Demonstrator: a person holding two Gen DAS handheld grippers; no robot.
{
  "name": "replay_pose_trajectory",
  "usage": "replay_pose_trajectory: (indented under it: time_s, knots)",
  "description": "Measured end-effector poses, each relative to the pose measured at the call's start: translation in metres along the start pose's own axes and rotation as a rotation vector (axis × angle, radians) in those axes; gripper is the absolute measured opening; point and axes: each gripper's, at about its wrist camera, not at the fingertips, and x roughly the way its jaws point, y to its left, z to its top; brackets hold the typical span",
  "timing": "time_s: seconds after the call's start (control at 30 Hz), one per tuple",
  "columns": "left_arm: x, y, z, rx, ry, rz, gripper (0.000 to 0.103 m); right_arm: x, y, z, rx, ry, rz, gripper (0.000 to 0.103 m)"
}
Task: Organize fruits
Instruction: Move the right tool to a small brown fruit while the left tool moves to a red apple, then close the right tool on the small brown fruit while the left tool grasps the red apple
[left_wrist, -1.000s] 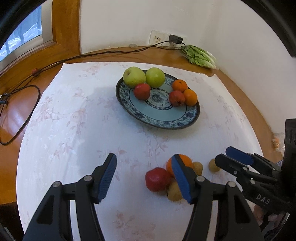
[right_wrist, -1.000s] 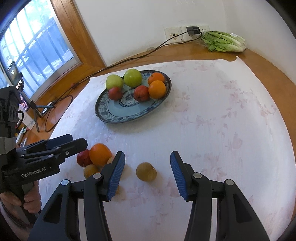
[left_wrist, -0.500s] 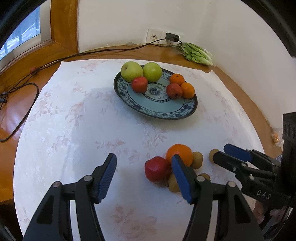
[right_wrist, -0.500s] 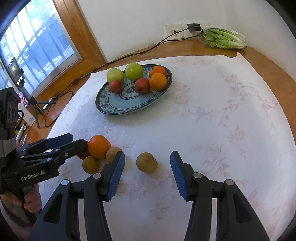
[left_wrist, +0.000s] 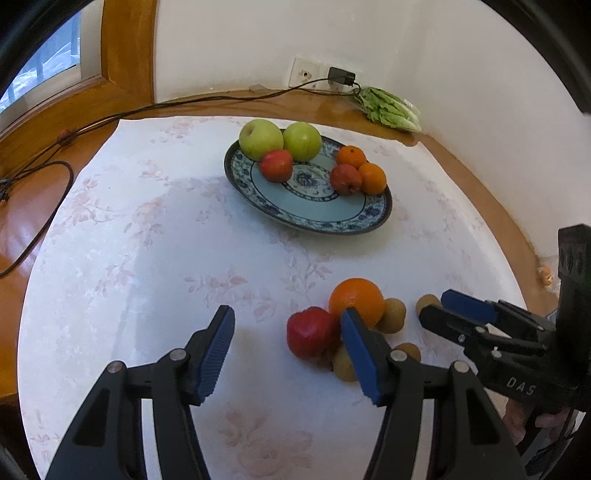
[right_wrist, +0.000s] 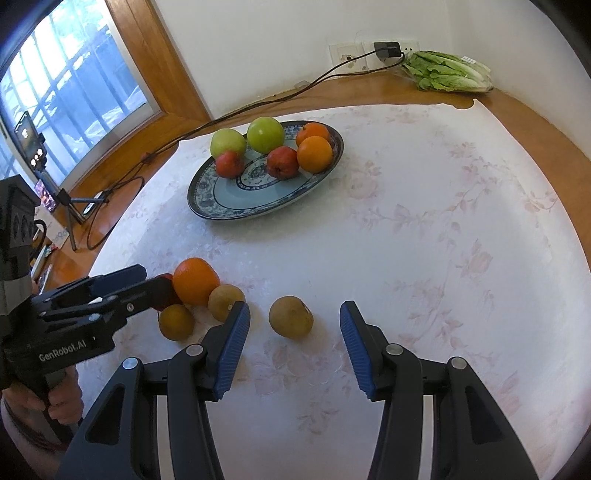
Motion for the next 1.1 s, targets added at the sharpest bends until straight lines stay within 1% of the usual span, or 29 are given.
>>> replay_pose_trajectory:
  time_s: [0.17, 0.3, 0.43, 0.5, 0.57, 0.63, 0.67, 0.7, 0.73, 0.8, 0.9, 1.1]
  knots:
    - [-0.0017, 0.0004, -0.0003, -0.001, 0.000, -0.032, 0.051, 0.0015, -0.0007, -0.0005, -0.002, 0.001, -0.005, 0.052]
    - [-0.0011, -0.0026, -0.0030, 0.027, 0.015, -0.045, 0.050, 0.0012, -0.0005, -0.0010, -0.013, -0.007, -0.003, 0.051]
    - [0.0006, -0.0057, -0.0042, 0.034, 0.010, -0.054, 0.050, 0.0026, 0.0011, -0.0017, -0.021, -0.004, 0.004, 0.041]
    - [0.0007, -0.0041, -0.0040, 0.026, 0.007, -0.061, 0.048, 0.0039, 0.0017, -0.0025, -0.026, -0.001, 0.003, 0.039]
    - [0.0005, -0.0017, -0.0037, 0.017, 0.007, -0.071, 0.044, 0.0036, 0.0020, -0.0026, -0.027, -0.001, 0.002, 0.035]
    - [0.0008, 0.0002, -0.0037, 0.008, 0.012, -0.087, 0.041, 0.0036, 0.0019, -0.0024, -0.028, -0.001, 0.001, 0.033]
    - [0.0009, 0.0011, -0.0037, 0.004, 0.014, -0.099, 0.038, 0.0036, 0.0019, -0.0024, -0.029, -0.002, 0.001, 0.033]
    - [0.0009, 0.0013, -0.0034, 0.001, 0.015, -0.110, 0.032, 0.0037, 0.0019, -0.0025, -0.028, -0.002, 0.001, 0.033]
    - [0.0008, 0.0011, -0.0033, -0.001, 0.018, -0.119, 0.033, 0.0038, 0.0017, -0.0023, -0.030, -0.002, 0.000, 0.032]
    - [0.0002, -0.0009, -0.0035, 0.008, 0.018, -0.110, 0.032, 0.0038, 0.0019, -0.0023, -0.030, -0.003, -0.001, 0.031]
    - [-0.0006, -0.0014, -0.0041, 0.008, 0.021, -0.108, 0.032, 0.0044, 0.0014, -0.0020, -0.024, 0.000, 0.008, 0.027]
    - [-0.0025, -0.0028, -0.0039, 0.011, 0.015, -0.097, 0.032, 0.0041, 0.0006, -0.0019, -0.024, -0.004, 0.006, 0.027]
